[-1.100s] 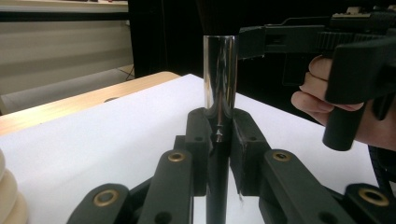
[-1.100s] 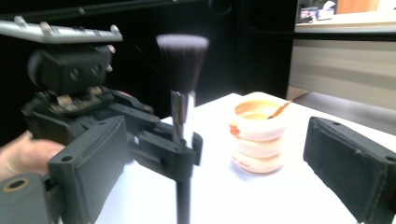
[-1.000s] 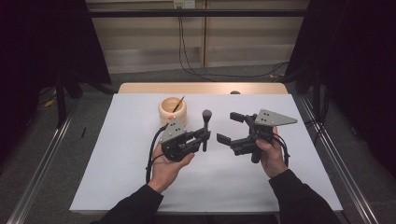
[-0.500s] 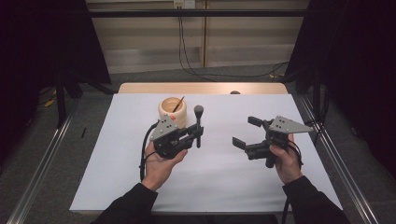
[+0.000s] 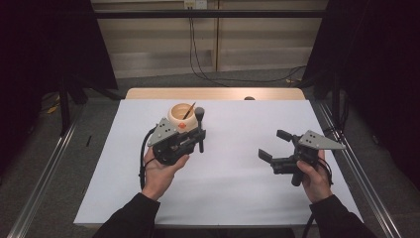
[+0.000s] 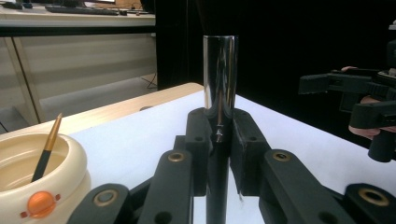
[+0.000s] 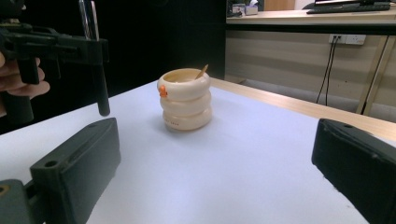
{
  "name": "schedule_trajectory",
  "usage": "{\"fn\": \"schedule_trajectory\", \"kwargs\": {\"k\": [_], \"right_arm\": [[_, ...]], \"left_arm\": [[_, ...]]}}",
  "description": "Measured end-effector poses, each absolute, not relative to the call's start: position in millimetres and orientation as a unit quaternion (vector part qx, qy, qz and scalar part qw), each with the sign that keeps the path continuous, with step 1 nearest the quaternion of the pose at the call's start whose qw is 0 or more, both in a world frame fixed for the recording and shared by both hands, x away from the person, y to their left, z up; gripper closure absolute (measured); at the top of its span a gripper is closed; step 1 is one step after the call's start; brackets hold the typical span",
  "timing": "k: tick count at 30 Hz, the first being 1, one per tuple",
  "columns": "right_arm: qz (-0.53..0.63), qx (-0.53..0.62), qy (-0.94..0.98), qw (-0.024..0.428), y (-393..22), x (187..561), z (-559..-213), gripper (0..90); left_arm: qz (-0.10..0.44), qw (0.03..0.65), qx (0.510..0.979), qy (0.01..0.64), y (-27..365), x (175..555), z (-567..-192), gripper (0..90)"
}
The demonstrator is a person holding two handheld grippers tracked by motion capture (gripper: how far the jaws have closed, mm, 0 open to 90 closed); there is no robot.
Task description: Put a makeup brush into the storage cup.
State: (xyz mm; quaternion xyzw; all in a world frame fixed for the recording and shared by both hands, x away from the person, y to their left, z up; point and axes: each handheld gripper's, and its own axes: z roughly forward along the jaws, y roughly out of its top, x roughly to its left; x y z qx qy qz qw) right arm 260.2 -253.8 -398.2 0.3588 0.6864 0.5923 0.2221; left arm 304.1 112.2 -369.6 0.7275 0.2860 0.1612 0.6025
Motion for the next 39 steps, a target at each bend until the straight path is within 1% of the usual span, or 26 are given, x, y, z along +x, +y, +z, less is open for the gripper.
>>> {"fn": "schedule_trajectory", "kwargs": {"k": [8,13,15,19,21,22,29,31,39], "right_arm": [[0.575,0.371,0.691,0.234,-263.2,252.8,-404.6,1.3],[0.567,0.378,0.691,0.241,-270.7,246.9,-410.6,1.1],[0.56,0.384,0.691,0.249,-273.4,243.4,-412.5,0.0],[0.562,0.392,0.682,0.256,-278.6,236.5,-414.8,0.0],[0.564,0.394,0.68,0.254,-280.4,232.4,-417.0,0.0],[0.561,0.393,0.681,0.26,-281.7,231.0,-418.3,0.0],[0.562,0.401,0.673,0.265,-283.7,221.7,-423.8,0.0],[0.561,0.403,0.67,0.273,-285.0,219.0,-424.6,0.0],[0.559,0.418,0.659,0.28,-293.6,209.3,-431.9,0.0]], "left_arm": [[0.174,0.603,0.723,0.29,121.4,307.7,-363.3,79.1],[0.172,0.602,0.722,0.294,128.3,312.5,-359.7,79.1],[0.182,0.6,0.721,0.295,131.8,314.5,-358.5,79.1],[0.193,0.597,0.719,0.298,139.2,319.2,-354.9,79.1],[0.187,0.602,0.716,0.301,140.6,321.5,-353.8,79.1],[0.188,0.601,0.717,0.299,141.5,322.5,-352.9,79.1],[0.207,0.598,0.713,0.302,148.9,332.7,-344.4,79.1],[0.208,0.598,0.712,0.306,151.5,335.5,-342.9,79.1],[0.214,0.593,0.707,0.32,159.4,347.0,-343.7,79.1]]}}
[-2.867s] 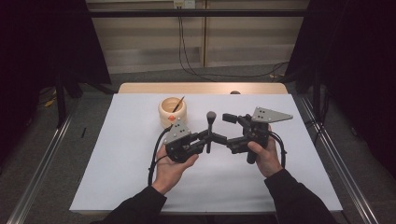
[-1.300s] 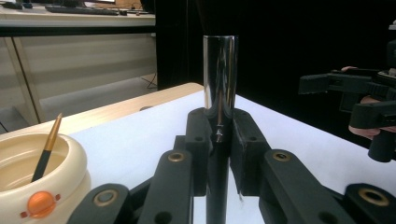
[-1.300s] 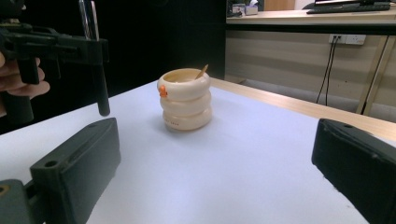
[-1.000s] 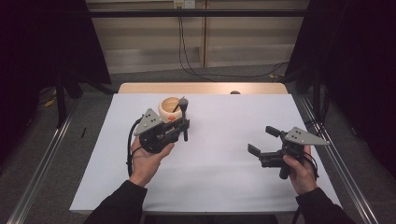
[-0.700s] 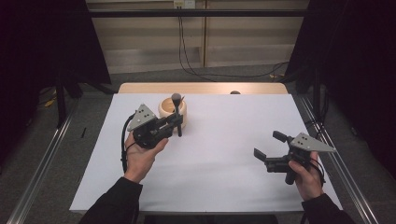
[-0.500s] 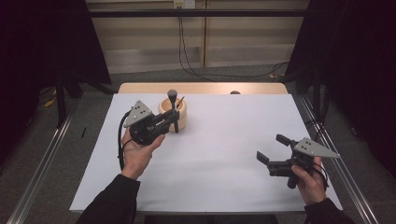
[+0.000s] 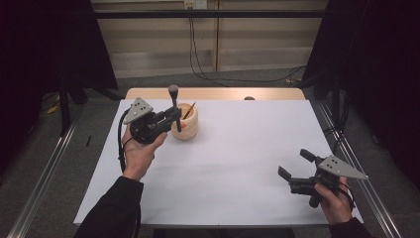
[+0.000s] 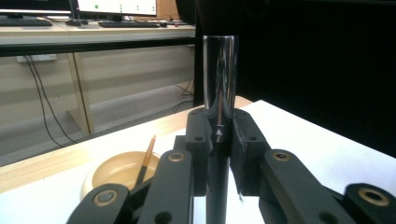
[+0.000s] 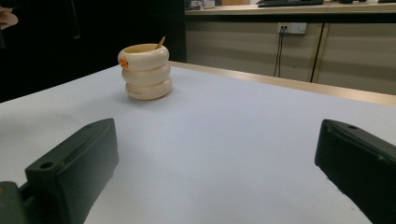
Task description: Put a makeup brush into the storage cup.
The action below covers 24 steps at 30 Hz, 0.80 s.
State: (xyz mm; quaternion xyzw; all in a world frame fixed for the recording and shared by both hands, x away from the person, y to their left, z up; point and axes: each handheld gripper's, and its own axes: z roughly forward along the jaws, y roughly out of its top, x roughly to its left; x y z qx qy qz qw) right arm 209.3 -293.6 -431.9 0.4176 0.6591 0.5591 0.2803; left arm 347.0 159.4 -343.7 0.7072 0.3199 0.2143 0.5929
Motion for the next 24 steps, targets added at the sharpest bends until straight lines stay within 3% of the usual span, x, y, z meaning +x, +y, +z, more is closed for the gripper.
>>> {"fn": "schedule_trajectory", "kwargs": {"k": [24], "right_arm": [[0.568,0.413,0.65,0.29,-292.1,204.6,-442.8,0.0]], "left_arm": [[0.226,0.581,0.703,0.341,153.9,392.7,-341.3,79.1]]}}
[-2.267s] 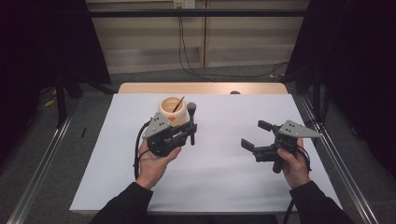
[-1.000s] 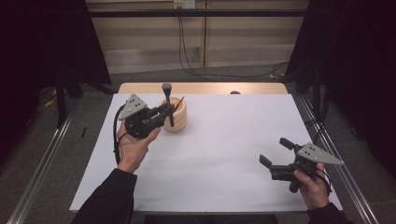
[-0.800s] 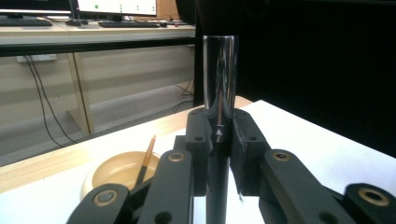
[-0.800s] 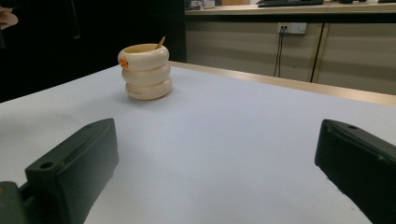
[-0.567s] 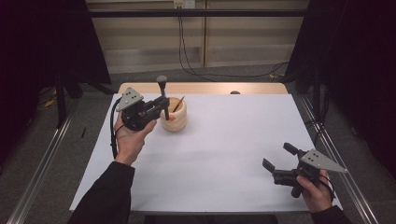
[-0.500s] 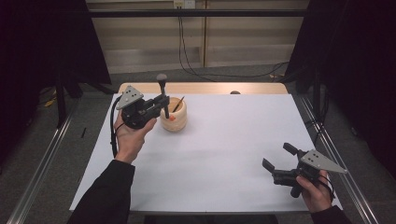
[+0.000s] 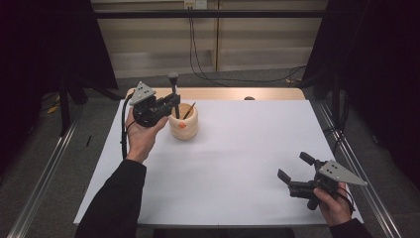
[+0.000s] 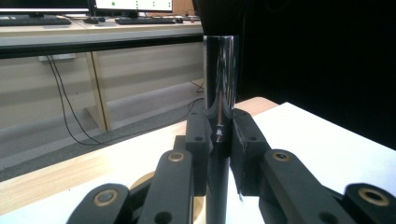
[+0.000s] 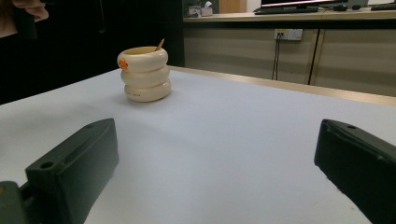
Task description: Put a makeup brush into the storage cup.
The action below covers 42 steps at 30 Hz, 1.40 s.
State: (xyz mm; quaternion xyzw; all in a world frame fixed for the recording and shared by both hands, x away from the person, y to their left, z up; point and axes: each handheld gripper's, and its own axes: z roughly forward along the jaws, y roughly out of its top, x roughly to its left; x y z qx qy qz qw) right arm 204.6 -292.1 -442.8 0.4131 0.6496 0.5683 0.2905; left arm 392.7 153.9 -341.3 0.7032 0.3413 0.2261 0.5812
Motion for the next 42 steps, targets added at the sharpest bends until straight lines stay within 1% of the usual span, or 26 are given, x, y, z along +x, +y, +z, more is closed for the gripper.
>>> {"fn": "schedule_trajectory", "kwargs": {"k": [7,15,19,20,26,42], "right_arm": [[0.569,0.412,0.649,0.29,-291.5,205.3,-444.1,0.0],[0.573,0.412,0.649,0.284,-291.8,205.7,-444.3,0.0],[0.575,0.413,0.647,0.284,-292.1,205.5,-444.6,0.4],[0.576,0.413,0.646,0.284,-292.0,205.5,-444.6,0.4],[0.573,0.413,0.648,0.285,-292.2,205.7,-445.3,0.4],[0.574,0.415,0.645,0.286,-291.9,204.9,-444.9,0.0]], "left_arm": [[0.232,0.574,0.707,0.342,146.5,401.4,-344.8,79.1],[0.239,0.57,0.705,0.348,139.9,420.0,-343.4,79.1],[0.233,0.571,0.705,0.351,138.0,428.6,-348.7,79.1],[0.238,0.564,0.708,0.352,137.6,429.8,-350.7,79.1],[0.232,0.567,0.704,0.36,137.2,435.3,-358.3,79.1],[0.23,0.552,0.713,0.367,130.5,440.6,-377.3,79.1]]}}
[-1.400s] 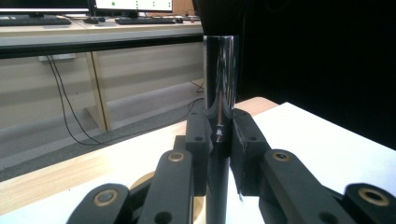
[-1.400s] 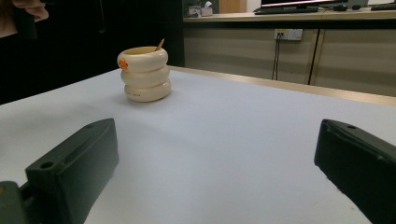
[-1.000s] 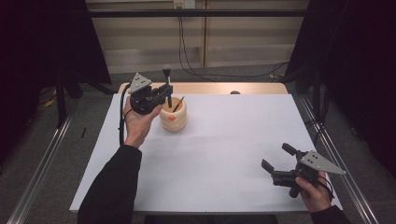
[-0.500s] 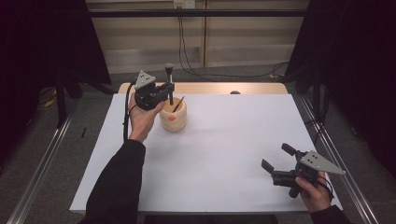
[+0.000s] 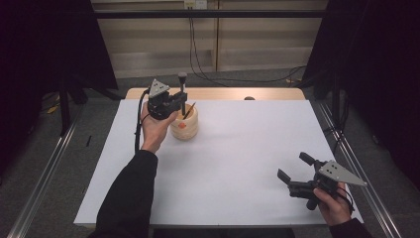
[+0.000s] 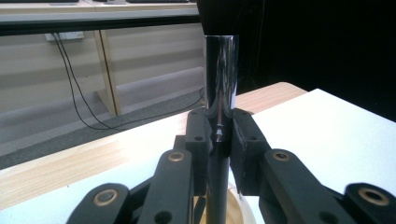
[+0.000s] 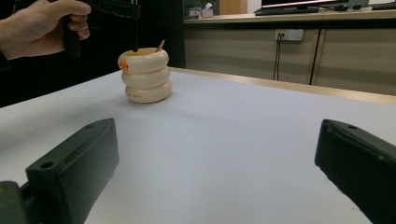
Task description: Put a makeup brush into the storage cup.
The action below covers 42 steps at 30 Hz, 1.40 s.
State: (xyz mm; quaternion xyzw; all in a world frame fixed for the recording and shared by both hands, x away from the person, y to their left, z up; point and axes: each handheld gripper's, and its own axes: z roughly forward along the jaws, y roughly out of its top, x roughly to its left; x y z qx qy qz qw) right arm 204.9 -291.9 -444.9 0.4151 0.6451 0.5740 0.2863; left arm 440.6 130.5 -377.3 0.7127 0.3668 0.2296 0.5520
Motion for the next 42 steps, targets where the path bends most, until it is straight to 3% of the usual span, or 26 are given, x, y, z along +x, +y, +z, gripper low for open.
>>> {"fn": "schedule_trajectory", "kwargs": {"k": [42], "right_arm": [[0.57,0.416,0.647,0.289,-291.2,206.4,-445.9,0.0]], "left_arm": [[0.219,0.529,0.723,0.387,136.6,439.8,-417.1,78.3]]}}
